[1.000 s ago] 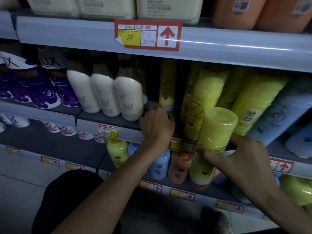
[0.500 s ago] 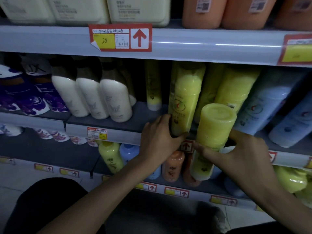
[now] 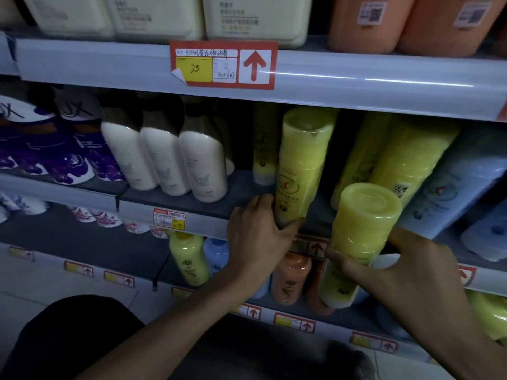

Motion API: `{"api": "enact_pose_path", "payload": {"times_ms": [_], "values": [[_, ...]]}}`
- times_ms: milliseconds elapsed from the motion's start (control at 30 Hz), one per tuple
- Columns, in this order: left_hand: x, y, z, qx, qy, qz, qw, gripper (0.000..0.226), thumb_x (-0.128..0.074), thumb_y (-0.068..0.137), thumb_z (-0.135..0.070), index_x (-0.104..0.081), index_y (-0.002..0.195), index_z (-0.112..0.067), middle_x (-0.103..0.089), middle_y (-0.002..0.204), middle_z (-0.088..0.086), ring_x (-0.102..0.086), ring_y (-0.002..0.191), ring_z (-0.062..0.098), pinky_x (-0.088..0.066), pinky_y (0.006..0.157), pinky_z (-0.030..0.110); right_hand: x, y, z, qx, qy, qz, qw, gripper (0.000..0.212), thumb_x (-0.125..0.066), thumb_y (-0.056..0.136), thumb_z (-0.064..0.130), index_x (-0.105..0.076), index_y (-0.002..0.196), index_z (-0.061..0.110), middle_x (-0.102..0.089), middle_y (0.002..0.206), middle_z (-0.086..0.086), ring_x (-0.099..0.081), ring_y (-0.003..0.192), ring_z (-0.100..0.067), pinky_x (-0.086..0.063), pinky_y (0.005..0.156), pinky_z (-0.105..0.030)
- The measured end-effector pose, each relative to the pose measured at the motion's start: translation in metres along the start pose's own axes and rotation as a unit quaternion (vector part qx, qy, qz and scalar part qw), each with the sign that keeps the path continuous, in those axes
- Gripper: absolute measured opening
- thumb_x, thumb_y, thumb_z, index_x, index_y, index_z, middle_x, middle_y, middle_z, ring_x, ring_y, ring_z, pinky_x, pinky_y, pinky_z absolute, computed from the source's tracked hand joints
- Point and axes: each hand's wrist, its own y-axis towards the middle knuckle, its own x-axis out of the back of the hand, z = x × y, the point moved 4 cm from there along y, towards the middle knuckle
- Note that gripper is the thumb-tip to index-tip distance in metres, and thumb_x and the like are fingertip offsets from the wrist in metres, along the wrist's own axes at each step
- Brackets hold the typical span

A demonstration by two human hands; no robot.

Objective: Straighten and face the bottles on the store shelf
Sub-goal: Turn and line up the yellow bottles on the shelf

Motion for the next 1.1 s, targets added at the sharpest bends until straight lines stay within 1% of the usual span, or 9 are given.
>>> {"api": "enact_pose_path", "payload": {"times_ms": [100, 200, 267, 367, 500, 733, 833, 967, 1100], "values": [[0.010, 0.003, 0.010, 0.000, 0.015, -0.017, 1.000, 0.048, -0.080, 0.073, -0.065, -0.059, 0.081, -0.022, -0.067, 0.080, -0.002, -0.063, 0.075, 0.026, -0.038, 0.064, 0.033, -0.002, 0.000, 0.001, 0.002, 0.009, 0.002, 1.000, 0.043, -0.078, 0.062, 0.071, -0.064, 0.062, 0.030, -0.061, 0.054, 0.012, -0.056, 0.053, 0.001, -0.038, 0.046, -0.027], [0.018, 0.007, 0.018, -0.003, 0.039, -0.025, 0.999, 0.049, -0.079, 0.073, -0.067, -0.057, 0.078, -0.023, -0.067, 0.075, -0.002, -0.064, 0.070, 0.025, -0.045, 0.064, 0.036, -0.007, 0.001, 0.003, 0.014, 0.013, 0.001, 1.000, 0.053, -0.065, 0.063, 0.084, -0.060, 0.060, 0.031, -0.059, 0.052, 0.011, -0.056, 0.052, -0.002, -0.039, 0.045, -0.028], [0.022, 0.011, 0.025, 0.010, 0.047, -0.025, 0.999, 0.049, -0.078, 0.073, -0.069, -0.054, 0.077, -0.026, -0.068, 0.075, -0.003, -0.065, 0.070, 0.025, -0.048, 0.066, 0.038, -0.010, 0.001, 0.003, 0.021, 0.015, -0.003, 1.000, 0.052, -0.061, 0.064, 0.083, -0.060, 0.060, 0.031, -0.059, 0.052, 0.010, -0.054, 0.052, 0.002, -0.042, 0.044, -0.031], [0.022, 0.017, 0.034, 0.040, 0.059, -0.015, 0.997, 0.050, -0.073, 0.074, -0.074, -0.058, 0.083, -0.027, -0.070, 0.081, -0.006, -0.067, 0.076, 0.021, -0.053, 0.073, 0.041, -0.014, 0.003, 0.004, 0.032, 0.013, -0.004, 0.999, 0.052, -0.062, 0.066, 0.081, -0.065, 0.064, 0.030, -0.064, 0.056, 0.009, -0.058, 0.055, -0.001, -0.047, 0.046, -0.036], [0.019, 0.025, 0.036, 0.062, 0.059, -0.016, 0.996, 0.053, -0.072, 0.073, -0.075, -0.061, 0.092, -0.026, -0.071, 0.087, -0.006, -0.068, 0.083, 0.022, -0.053, 0.077, 0.042, -0.018, 0.005, 0.005, 0.039, 0.005, 0.000, 0.999, 0.053, -0.062, 0.066, 0.082, -0.065, 0.066, 0.029, -0.064, 0.057, 0.008, -0.058, 0.054, -0.002, -0.043, 0.046, -0.033], [0.011, 0.033, 0.032, 0.090, 0.068, -0.025, 0.993, 0.057, -0.073, 0.072, -0.075, -0.058, 0.094, -0.025, -0.070, 0.090, -0.004, -0.068, 0.088, 0.024, -0.052, 0.079, 0.042, -0.027, 0.010, 0.001, 0.033, -0.005, 0.005, 0.999, 0.053, -0.061, 0.066, 0.084, -0.065, 0.065, 0.031, -0.062, 0.054, 0.008, -0.057, 0.052, -0.003, -0.041, 0.046, -0.030], [0.008, 0.037, 0.030, 0.098, 0.061, -0.034, 0.993, 0.057, -0.075, 0.073, -0.071, -0.058, 0.096, -0.023, -0.069, 0.095, -0.001, -0.067, 0.093, 0.026, -0.048, 0.079, 0.041, -0.028, 0.010, 0.001, 0.040, -0.007, 0.002, 0.999, 0.051, -0.067, 0.069, 0.082, -0.065, 0.066, 0.031, -0.062, 0.055, 0.009, -0.058, 0.053, -0.003, -0.041, 0.046, -0.029], [0.002, 0.039, 0.030, 0.129, 0.025, -0.043, 0.990, 0.060, -0.079, 0.071, -0.069, -0.058, 0.101, -0.020, -0.067, 0.099, 0.001, -0.066, 0.097, 0.027, -0.054, 0.084, 0.046, -0.028, 0.010, 0.000, 0.046, -0.007, 0.000, 0.999, 0.048, -0.070, 0.070, 0.078, -0.066, 0.068, 0.030, -0.064, 0.058, 0.008, -0.060, 0.056, -0.004, -0.045, 0.048, -0.031], [-0.001, 0.040, 0.027, 0.143, 0.014, -0.047, 0.989, 0.061, -0.081, 0.071, -0.066, -0.059, 0.103, -0.018, -0.065, 0.103, 0.002, -0.065, 0.099, 0.028, -0.054, 0.083, 0.047, -0.028, 0.010, 0.001, 0.048, -0.007, -0.001, 0.999, 0.046, -0.072, 0.070, 0.076, -0.064, 0.067, 0.031, -0.062, 0.056, 0.009, -0.058, 0.055, -0.003, -0.038, 0.048, -0.025]]}}
